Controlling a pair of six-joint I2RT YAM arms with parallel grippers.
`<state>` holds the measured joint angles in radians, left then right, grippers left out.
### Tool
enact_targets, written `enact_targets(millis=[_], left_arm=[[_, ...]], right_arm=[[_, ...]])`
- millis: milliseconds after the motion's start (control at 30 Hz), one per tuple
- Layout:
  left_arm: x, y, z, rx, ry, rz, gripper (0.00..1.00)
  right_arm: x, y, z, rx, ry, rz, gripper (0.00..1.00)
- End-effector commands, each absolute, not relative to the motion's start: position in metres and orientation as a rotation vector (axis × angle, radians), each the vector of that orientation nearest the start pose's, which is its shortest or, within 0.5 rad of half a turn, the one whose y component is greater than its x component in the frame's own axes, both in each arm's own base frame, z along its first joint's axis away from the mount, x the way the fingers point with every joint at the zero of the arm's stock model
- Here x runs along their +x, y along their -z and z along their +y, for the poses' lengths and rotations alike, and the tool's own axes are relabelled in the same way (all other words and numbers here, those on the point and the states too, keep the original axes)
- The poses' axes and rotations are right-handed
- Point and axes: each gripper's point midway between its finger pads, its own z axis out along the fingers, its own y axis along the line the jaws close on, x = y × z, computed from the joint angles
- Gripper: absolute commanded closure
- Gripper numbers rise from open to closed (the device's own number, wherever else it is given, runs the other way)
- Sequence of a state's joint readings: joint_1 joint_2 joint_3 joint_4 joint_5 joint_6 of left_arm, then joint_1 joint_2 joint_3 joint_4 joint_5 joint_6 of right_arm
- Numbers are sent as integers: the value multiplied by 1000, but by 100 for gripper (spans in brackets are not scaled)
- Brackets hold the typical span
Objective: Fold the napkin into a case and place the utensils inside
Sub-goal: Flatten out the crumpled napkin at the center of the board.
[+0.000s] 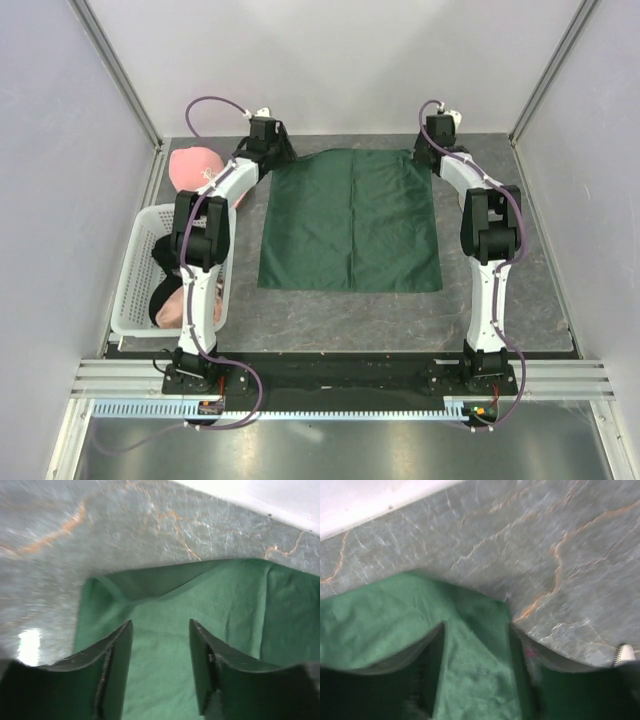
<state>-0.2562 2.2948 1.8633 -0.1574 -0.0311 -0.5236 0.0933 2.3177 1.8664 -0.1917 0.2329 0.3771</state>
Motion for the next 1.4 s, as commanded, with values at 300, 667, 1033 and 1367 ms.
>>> enact_targets(millis=[300,667,1033,1367], left_arm=[[496,-154,-174,-284,447,2199,42],[369,-73,-256,-141,583,2428,56],[289,-25,-262,-104,613,2557,55],[259,-86,-238,-126,609,2416,47]], right_arm=[[531,-135,37,430,-24,2249,19],[391,-87,88,394,-173,2425,28],[306,-81,48,485,-130,2429,46],[258,-65,3,724,29,2499,5]])
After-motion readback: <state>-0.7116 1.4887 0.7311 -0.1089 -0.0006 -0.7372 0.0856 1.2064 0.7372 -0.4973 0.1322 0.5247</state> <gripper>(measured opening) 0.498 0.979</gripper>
